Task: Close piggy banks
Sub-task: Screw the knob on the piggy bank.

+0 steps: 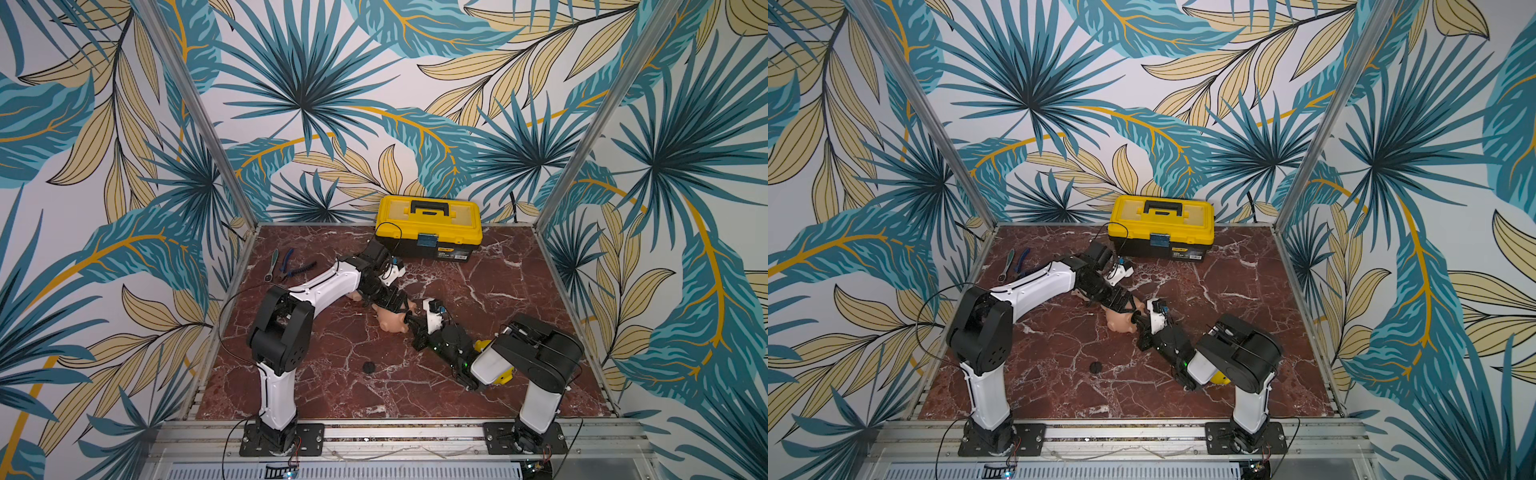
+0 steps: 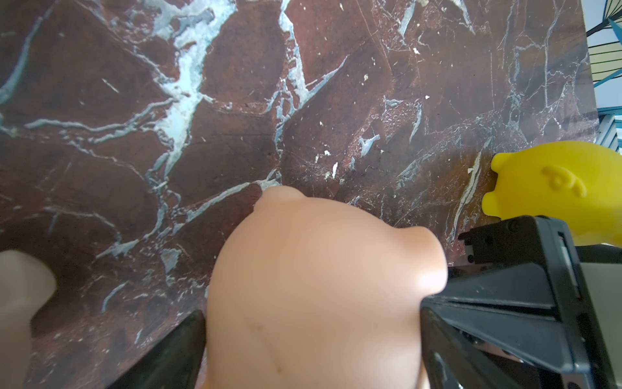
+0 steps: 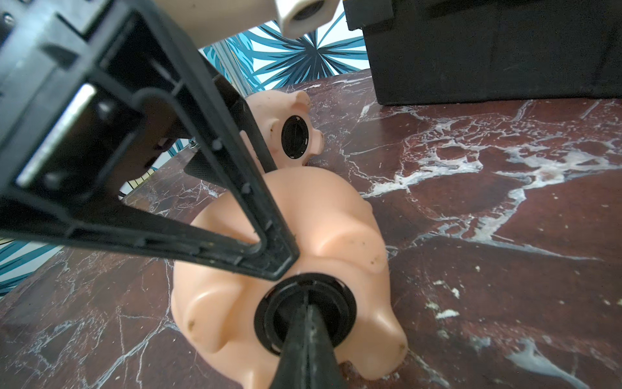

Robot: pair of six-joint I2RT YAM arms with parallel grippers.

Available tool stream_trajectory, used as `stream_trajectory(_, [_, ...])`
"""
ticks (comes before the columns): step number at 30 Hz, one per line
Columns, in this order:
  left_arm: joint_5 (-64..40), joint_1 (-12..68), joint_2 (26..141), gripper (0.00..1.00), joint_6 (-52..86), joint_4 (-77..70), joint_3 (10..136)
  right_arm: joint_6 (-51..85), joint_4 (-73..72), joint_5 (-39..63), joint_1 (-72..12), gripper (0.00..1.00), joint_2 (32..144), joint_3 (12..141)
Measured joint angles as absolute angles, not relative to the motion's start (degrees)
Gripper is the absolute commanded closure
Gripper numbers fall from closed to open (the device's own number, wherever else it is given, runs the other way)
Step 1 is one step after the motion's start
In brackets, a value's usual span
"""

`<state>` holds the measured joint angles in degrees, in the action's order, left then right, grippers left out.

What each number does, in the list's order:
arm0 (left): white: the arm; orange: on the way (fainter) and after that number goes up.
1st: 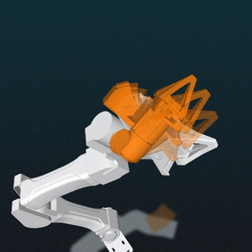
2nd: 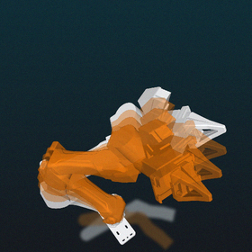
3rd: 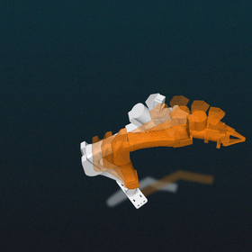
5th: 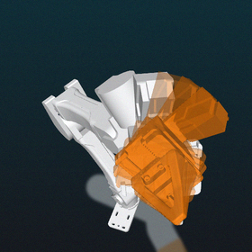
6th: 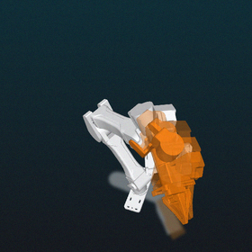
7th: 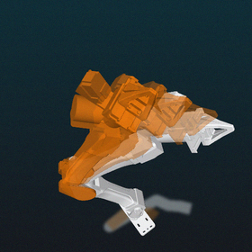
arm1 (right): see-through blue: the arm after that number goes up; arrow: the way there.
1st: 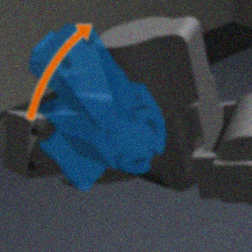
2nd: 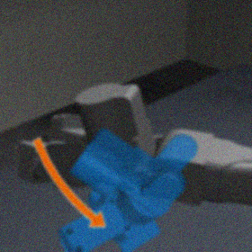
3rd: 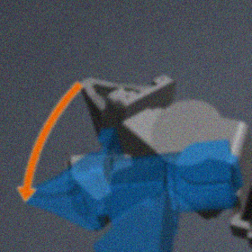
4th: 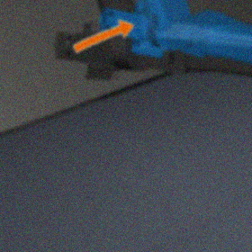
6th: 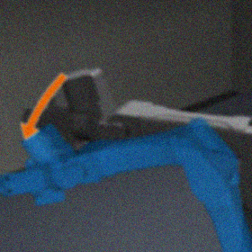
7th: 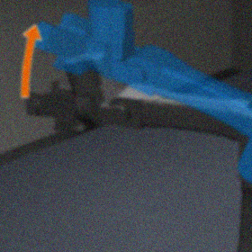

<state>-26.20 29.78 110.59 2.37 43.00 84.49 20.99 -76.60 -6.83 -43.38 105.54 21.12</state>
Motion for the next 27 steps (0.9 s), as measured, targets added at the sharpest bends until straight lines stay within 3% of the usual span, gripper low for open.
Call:
stream_trajectory(12, [-26.2, 29.63, 110.61, 0.04, 2.66, 42.92, 84.49, 23.31, -76.9, -7.11, -43.38, 1.0, 106.24, 21.67])
stream_trajectory(27, [-27.03, 29.65, 110.59, 0.04, 3.01, 40.86, 83.66, 35.81, -70.28, -7.68, -43.16, 1.0, 102.59, 22.35])
